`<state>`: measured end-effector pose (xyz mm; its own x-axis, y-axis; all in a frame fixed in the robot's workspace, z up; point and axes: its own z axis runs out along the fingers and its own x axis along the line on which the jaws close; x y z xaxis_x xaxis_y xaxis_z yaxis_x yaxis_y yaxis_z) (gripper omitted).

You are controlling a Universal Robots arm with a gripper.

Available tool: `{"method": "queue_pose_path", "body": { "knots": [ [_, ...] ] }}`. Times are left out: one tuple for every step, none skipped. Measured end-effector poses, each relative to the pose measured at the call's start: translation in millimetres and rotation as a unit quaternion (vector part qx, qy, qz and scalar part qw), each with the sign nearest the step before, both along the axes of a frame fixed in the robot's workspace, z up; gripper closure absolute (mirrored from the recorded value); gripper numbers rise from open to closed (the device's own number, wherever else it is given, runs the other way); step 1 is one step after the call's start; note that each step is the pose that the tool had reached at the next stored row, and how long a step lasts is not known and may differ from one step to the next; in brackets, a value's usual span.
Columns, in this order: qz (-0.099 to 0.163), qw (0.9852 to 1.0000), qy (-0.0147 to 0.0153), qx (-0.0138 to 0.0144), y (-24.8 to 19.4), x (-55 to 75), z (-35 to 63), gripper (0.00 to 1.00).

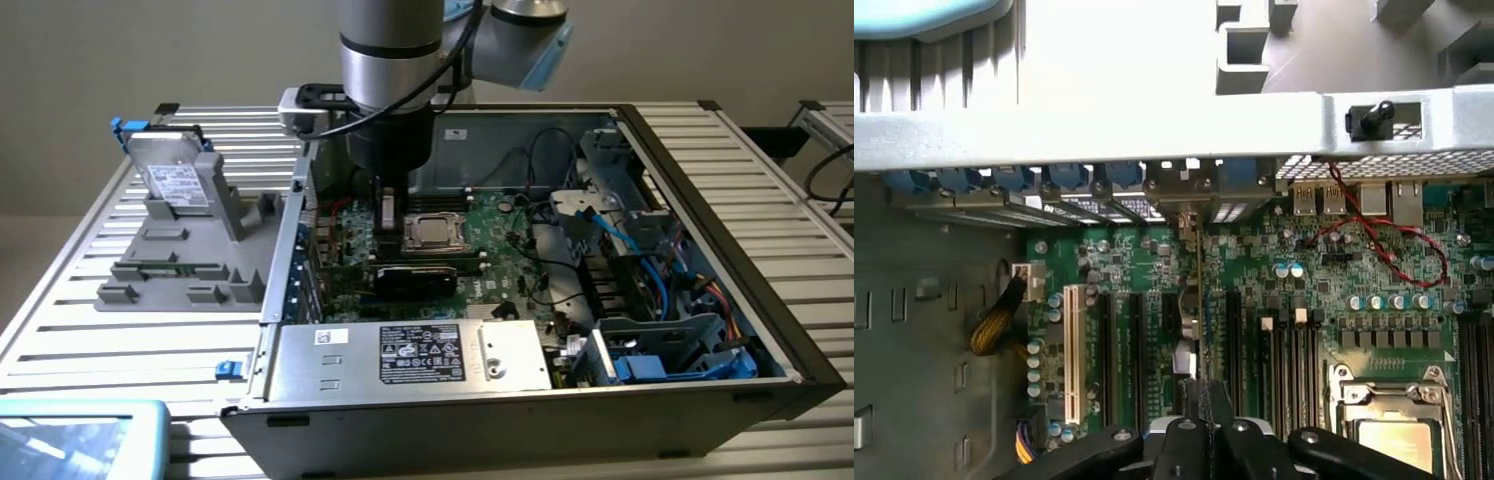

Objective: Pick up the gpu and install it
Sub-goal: 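Press down on the gpu until it lock into place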

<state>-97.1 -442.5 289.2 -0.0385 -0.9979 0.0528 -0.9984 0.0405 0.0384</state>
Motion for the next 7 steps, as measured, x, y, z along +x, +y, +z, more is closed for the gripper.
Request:
{"method": "queue_pose_path", "body": {
  "knots": [
    [0.000, 1.0000, 0.0001, 0.0000, 0.0, 0.0, 0.0, 0.88],
    [0.000, 1.0000, 0.0001, -0.0001, 0.0, 0.0, 0.1, 0.88],
    [0.000, 1.0000, 0.0001, -0.0001, 0.0, 0.0, 0.1, 0.88],
    [0.000, 1.0000, 0.0002, -0.0001, 0.0, 0.0, 0.1, 0.88],
    [0.000, 1.0000, 0.0001, -0.0001, 0.0, 0.0, 0.1, 0.88],
    [0.000, 1.0000, 0.0002, -0.0001, 0.0, 0.0, 0.1, 0.88],
    [0.000, 1.0000, 0.0002, -0.0002, 0.0, 0.0, 0.2, 0.88]
  ]
}}
